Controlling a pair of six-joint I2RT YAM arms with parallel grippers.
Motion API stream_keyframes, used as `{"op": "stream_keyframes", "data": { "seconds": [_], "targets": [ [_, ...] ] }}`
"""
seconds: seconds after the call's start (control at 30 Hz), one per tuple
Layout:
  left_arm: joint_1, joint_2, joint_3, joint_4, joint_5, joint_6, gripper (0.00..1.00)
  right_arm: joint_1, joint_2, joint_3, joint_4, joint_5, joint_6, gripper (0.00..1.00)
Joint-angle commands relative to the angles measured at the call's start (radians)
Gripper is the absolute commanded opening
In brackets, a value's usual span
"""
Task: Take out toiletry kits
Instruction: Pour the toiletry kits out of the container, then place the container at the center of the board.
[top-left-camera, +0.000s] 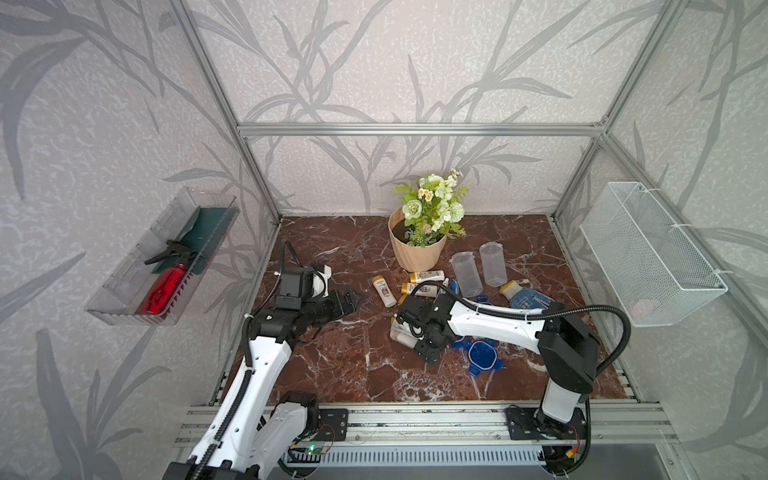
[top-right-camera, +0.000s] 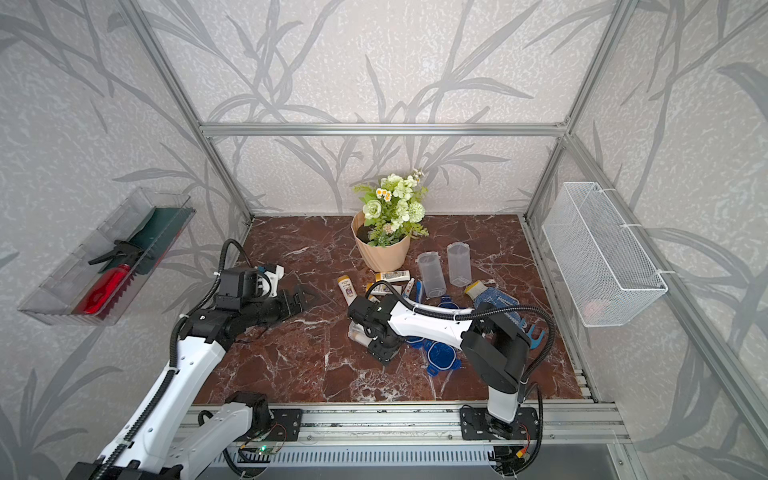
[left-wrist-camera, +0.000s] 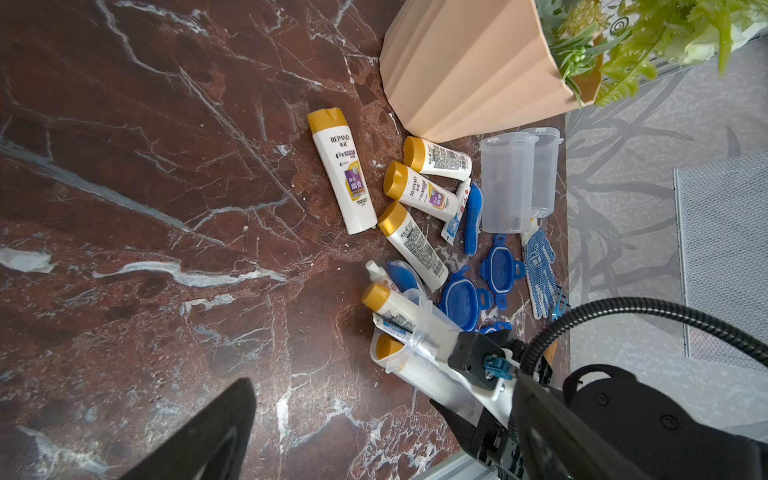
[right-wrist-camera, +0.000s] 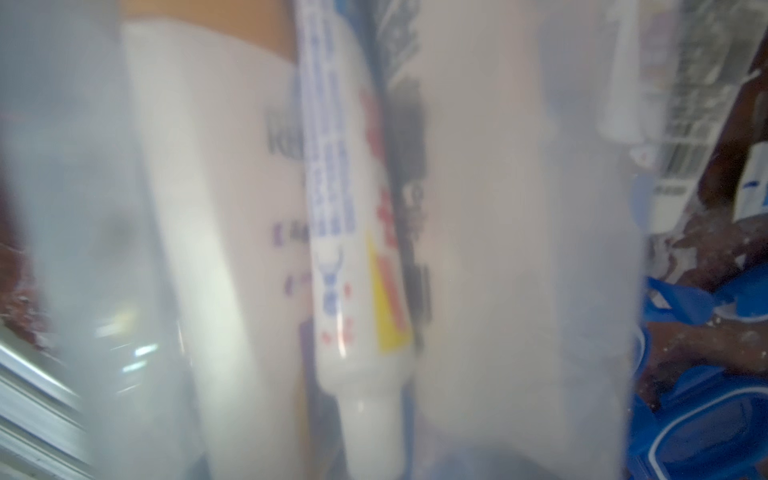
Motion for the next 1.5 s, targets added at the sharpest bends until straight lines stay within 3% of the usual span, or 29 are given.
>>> {"op": "stream_keyframes", "data": {
  "seconds": [0.0, 0.53, 1.07, 1.13, 1.27, 1.47],
  "targets": [
    [0.002, -0.006, -0.009, 0.01, 0.014, -0.008, 0.95, 0.002, 0.024, 0.07, 0.045, -0.068, -0.01, 0.18],
    [0.004, 0.011, -0.021, 0.015, -0.006, 0.009, 0.97, -0.042, -0.101, -0.116, 0.001, 0.0, 0.024, 0.18],
    [0.005, -0.005, -0.02, 0.001, -0.04, 0.015, 0.99, -0.08, -0.476, -0.195, -0.077, 0.025, 0.045, 0.21],
    [0.005, -0.003, -0.019, 0.014, -0.033, 0.006, 0.99, -0.082, -0.544, -0.211, -0.003, 0.017, 0.033, 0.21],
    [0.004, 0.01, -0.013, 0.088, 0.052, -0.048, 0.99, -0.082, -0.674, -0.345, 0.356, -0.088, 0.016, 0.21],
    [-0.003, 0.015, -0.013, 0.287, 0.193, -0.193, 0.99, -0.082, -0.675, -0.428, 0.67, -0.226, -0.005, 0.22]
  ]
}}
